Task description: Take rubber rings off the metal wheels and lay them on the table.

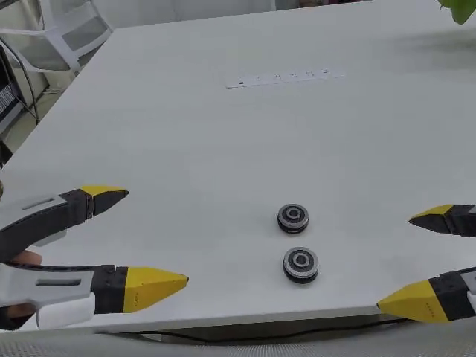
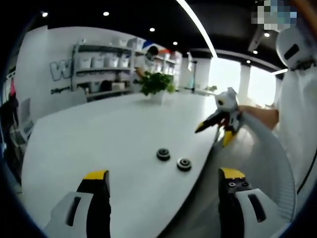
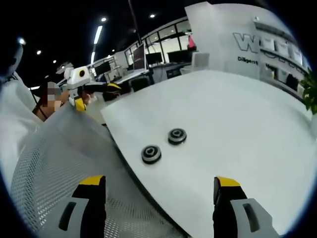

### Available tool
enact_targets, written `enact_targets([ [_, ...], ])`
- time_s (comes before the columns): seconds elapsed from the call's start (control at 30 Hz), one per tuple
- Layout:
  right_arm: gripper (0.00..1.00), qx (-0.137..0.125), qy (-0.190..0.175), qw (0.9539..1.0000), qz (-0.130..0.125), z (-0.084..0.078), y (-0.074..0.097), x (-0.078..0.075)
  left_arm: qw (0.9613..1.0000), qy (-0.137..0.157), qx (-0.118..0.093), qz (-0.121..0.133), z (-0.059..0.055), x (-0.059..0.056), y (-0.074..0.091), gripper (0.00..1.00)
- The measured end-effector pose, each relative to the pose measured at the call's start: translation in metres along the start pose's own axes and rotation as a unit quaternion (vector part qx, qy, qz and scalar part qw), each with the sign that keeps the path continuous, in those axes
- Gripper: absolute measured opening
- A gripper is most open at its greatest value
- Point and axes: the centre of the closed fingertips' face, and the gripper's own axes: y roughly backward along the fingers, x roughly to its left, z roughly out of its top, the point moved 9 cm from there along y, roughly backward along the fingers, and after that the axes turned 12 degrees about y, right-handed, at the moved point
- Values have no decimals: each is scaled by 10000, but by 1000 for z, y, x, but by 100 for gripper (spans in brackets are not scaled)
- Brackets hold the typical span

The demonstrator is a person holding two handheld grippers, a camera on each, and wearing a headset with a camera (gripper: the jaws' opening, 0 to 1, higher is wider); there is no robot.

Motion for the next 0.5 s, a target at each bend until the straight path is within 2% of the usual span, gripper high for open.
enact_targets([
  [0.23,90,89,69,9999,40,0,-1,-1,9997,-120,170,108,-1,0,1,92],
  [0.33,89,69,124,9999,26,1,-1,-2,9996,-188,193,71,2,-1,-2,92],
  [0.5,89,78,150,9998,76,2,-1,-3,9984,-441,359,37,8,-4,-8,91],
])
